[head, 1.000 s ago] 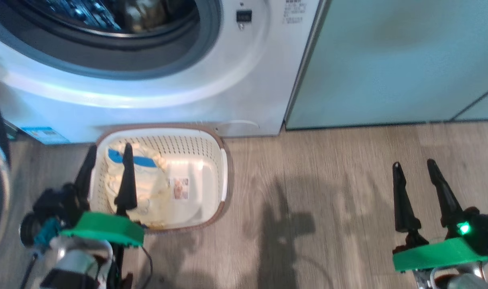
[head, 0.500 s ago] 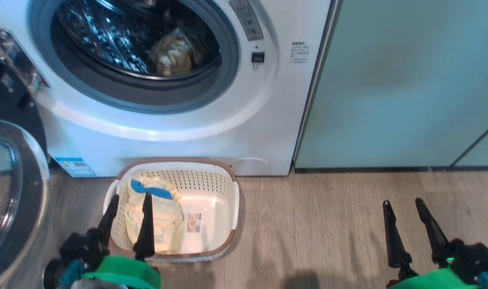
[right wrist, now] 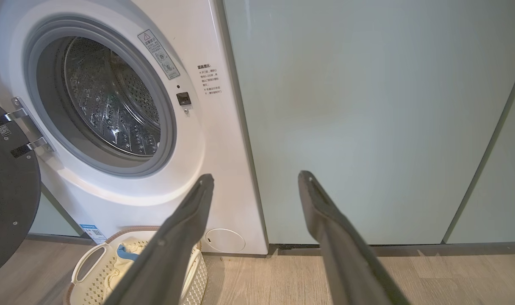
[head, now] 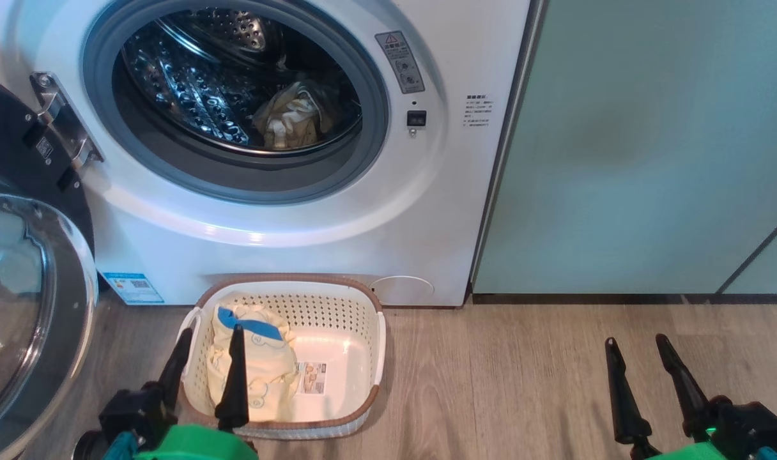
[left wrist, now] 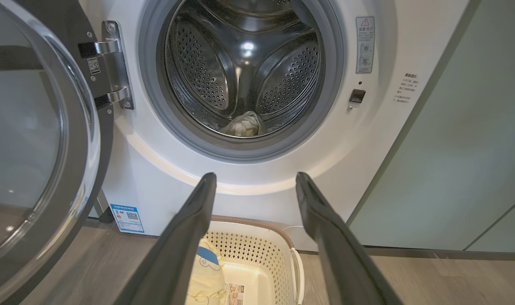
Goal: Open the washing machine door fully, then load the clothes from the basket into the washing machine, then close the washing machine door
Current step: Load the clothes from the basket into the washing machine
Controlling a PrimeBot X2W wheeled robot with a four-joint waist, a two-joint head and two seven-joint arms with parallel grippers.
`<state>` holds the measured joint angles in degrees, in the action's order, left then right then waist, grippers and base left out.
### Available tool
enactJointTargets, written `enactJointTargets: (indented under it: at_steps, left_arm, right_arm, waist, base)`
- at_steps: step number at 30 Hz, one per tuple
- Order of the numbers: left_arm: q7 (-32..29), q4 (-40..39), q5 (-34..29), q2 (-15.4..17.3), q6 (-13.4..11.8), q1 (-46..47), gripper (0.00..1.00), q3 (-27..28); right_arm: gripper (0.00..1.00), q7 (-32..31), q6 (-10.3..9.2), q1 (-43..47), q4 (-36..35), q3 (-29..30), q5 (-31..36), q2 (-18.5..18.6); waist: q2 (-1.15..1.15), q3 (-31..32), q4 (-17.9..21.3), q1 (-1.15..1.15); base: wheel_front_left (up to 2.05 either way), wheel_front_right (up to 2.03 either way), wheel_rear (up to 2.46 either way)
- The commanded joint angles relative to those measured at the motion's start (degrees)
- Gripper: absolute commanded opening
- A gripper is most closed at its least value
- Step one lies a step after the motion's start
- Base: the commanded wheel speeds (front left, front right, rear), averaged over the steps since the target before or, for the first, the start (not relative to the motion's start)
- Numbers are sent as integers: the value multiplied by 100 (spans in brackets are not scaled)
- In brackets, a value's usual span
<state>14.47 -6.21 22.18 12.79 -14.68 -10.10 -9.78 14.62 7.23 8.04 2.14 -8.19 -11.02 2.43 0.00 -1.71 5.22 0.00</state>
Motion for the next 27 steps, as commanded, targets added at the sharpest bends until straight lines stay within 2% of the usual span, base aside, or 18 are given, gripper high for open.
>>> enactJointTargets:
  at_steps: [1, 18, 27]
  left_arm:
    - [52, -143, -72, -23, 53, 179, 100, 266]
    - [52, 58, -222, -184, 230, 352, 100, 382]
    - [52, 747, -227, -266, 472, 982, 100, 288]
  right_arm:
    - [100, 38, 25, -114, -181, -153, 46, 44]
    - [100, 38, 25, -188, -179, -192, 37, 44]
    - [100, 38, 25, -394, -220, -262, -3, 44]
  waist:
    - [0, 1, 7, 0]
    - [0, -122, 18, 0]
    - [0, -523, 85, 0]
  base:
    - [0, 0, 0]
    - [0, 0, 0]
    - [0, 0, 0]
